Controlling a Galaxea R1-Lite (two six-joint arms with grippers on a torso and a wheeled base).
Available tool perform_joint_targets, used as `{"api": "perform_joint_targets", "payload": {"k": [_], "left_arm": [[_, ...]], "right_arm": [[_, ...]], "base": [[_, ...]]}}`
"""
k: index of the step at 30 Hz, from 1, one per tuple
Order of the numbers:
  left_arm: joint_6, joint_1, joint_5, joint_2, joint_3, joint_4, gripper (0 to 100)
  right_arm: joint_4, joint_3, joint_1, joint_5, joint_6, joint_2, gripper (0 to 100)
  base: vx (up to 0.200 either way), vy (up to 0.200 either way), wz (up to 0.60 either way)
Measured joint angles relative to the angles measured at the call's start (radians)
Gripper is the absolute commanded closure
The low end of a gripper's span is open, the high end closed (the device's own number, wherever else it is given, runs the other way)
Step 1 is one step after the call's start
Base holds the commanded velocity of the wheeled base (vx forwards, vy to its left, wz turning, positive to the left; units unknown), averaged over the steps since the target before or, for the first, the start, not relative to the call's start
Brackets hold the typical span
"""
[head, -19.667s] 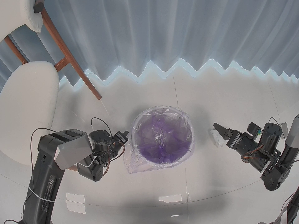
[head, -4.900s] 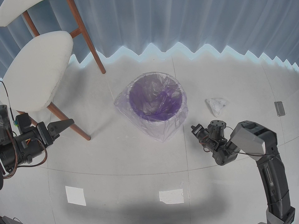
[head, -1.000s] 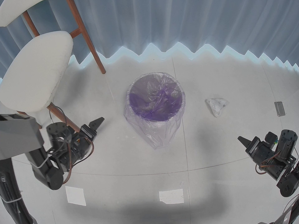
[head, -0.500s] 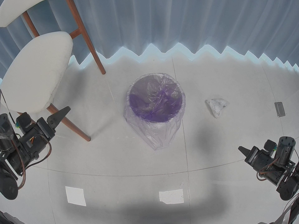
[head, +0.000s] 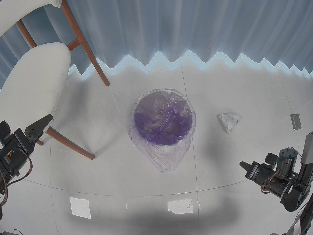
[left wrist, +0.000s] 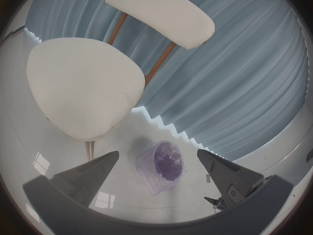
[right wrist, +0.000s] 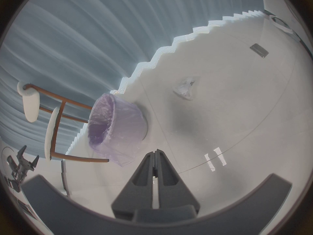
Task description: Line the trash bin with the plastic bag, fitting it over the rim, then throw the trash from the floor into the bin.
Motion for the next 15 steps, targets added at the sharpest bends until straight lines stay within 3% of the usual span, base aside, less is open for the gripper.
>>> {"api": "perform_joint_targets", "payload": {"k": [15], "left_arm": [[0.026,-0.023,-0.002,-0.074,0.074,0.001,0]], "right_arm": [[-0.014,-0.179,0.291,0.0,-0.072,0.201,100]], "base": [[0.0,0.0,0.0]]}}
